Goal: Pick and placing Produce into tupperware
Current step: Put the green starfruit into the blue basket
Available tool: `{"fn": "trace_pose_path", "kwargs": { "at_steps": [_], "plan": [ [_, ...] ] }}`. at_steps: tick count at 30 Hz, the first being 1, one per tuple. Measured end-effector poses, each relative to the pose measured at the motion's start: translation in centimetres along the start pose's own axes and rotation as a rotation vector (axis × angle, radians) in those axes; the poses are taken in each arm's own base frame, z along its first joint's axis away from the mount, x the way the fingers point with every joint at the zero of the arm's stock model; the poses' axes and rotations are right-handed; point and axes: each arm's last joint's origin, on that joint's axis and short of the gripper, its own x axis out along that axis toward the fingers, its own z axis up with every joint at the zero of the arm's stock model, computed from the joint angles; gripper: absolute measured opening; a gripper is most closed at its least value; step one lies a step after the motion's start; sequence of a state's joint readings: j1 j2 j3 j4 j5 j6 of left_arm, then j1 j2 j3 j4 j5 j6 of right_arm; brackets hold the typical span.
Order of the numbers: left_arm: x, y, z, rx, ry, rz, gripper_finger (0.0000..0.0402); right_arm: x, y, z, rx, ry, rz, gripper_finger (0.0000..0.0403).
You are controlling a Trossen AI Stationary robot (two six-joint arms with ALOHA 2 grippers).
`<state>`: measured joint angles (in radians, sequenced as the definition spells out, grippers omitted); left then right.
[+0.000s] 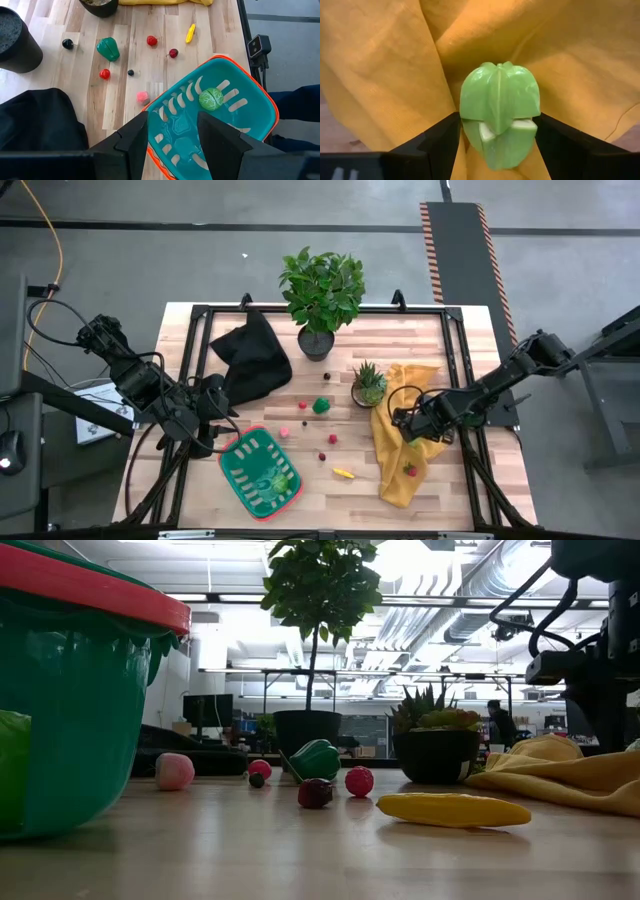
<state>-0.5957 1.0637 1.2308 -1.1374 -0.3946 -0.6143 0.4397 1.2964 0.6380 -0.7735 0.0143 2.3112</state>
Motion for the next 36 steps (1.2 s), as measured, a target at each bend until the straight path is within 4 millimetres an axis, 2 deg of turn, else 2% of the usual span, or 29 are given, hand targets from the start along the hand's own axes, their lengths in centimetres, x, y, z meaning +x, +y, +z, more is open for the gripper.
{"fn": "trace_pose_path", "kwargs": {
  "at_steps": [36],
  "plan": [
    [0.0, 0.02, -0.02, -0.018, 0.002, 0.002, 0.0156, 0.0, -0.06, 0.41, -0.021, -0.018, -0.028, 0.0239]
  ]
}}
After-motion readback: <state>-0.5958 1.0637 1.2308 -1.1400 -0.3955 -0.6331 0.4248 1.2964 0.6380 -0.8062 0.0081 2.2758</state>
